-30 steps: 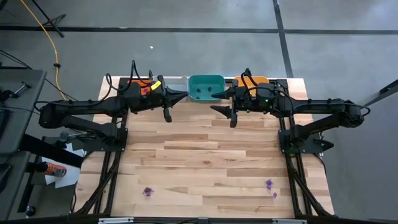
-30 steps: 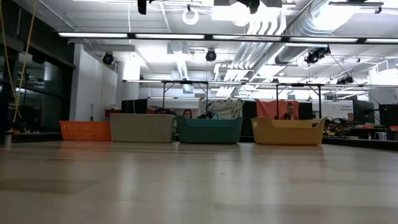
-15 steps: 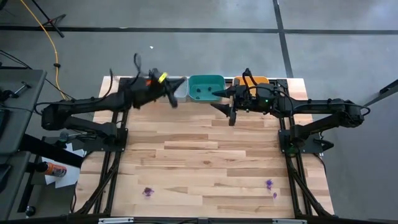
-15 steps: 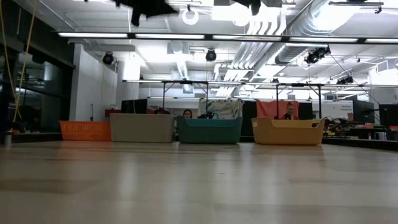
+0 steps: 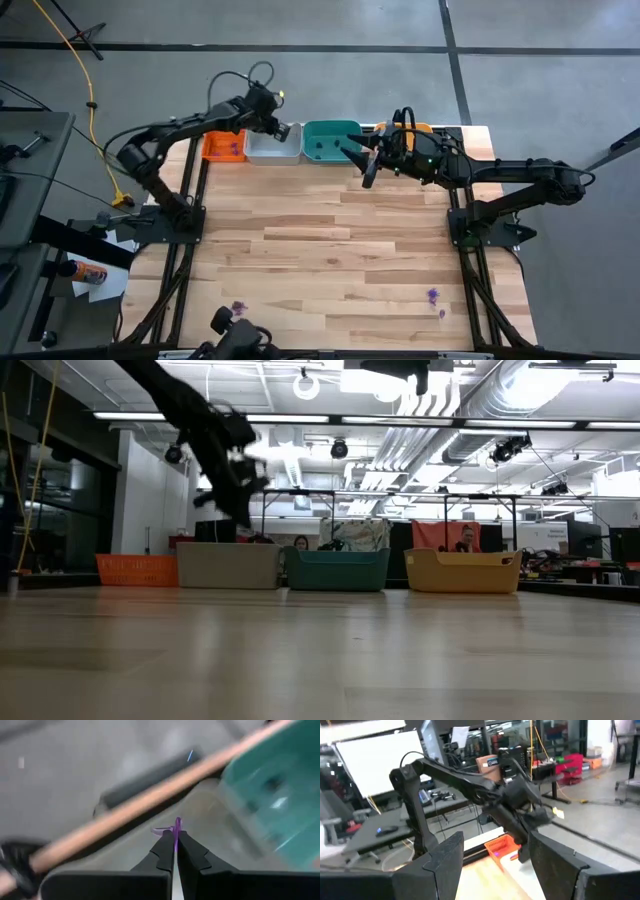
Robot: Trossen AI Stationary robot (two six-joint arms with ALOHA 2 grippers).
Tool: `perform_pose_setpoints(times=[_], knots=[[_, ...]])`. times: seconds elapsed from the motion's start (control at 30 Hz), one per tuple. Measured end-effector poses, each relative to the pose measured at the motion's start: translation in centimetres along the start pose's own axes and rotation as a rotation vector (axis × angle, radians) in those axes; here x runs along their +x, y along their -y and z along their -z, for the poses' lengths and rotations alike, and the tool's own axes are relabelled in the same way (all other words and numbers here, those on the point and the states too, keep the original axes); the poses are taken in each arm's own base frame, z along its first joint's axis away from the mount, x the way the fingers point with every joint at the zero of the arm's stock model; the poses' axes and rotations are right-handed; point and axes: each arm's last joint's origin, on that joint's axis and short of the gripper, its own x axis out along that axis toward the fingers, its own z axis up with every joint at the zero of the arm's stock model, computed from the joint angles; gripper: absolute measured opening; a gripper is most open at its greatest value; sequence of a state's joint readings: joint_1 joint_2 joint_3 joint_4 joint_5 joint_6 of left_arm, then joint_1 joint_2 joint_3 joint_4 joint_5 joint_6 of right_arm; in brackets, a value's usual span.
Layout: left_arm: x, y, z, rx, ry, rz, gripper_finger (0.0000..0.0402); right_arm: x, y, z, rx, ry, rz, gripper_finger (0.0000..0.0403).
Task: Sort Halloween decoration
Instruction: Put the violet witch hat into the gray bin
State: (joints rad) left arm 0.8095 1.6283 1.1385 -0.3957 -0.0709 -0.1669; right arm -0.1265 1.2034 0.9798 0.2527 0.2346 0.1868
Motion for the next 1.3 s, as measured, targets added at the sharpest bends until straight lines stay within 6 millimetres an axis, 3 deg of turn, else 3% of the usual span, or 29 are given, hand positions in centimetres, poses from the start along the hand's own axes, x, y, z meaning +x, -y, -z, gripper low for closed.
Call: perform_pose_setpoints(times=[0.13, 0.3, 0.47, 0.6, 0.73, 0.9, 1.13, 1.3], knots=[[2.9, -0.4, 2.0, 0.010, -0.184, -0.031, 0.0012, 0.0, 0.0, 0.0, 0.067, 0.000, 0.002, 0.0216], [4.4, 0.2, 3.2, 0.040, -0.280, -0.033, 0.0042, 0.0, 0.0, 0.0, 0.118, -0.002, 0.002, 0.0216], [4.3, 0.8, 3.3, 0.047, -0.282, -0.025, 0.0083, 0.0, 0.0, 0.0, 0.130, -0.004, 0.001, 0.0216], [2.7, 1.1, 2.6, 0.049, -0.232, 0.001, 0.0115, 0.0, -0.1, 0.1, 0.172, -0.005, 0.000, 0.0216], [-1.0, 1.5, 1.0, 0.024, -0.127, 0.149, 0.0133, 0.0, -0.1, 0.1, 0.167, -0.005, 0.000, 0.0216], [-7.7, 3.0, 0.0, 0.041, 0.050, 0.384, 0.0131, 0.0, 0.0, 0.1, 0.138, -0.006, 0.001, 0.0216], [-18.3, 7.9, 0.9, 0.244, 0.414, 0.676, 0.0115, 0.0, 0.0, 0.2, 0.080, -0.019, 0.000, 0.0216], [-22.9, 11.8, 2.3, 0.359, 0.635, 0.849, 0.0106, 0.0, -0.1, 0.4, 0.068, -0.051, -0.039, 0.0216]])
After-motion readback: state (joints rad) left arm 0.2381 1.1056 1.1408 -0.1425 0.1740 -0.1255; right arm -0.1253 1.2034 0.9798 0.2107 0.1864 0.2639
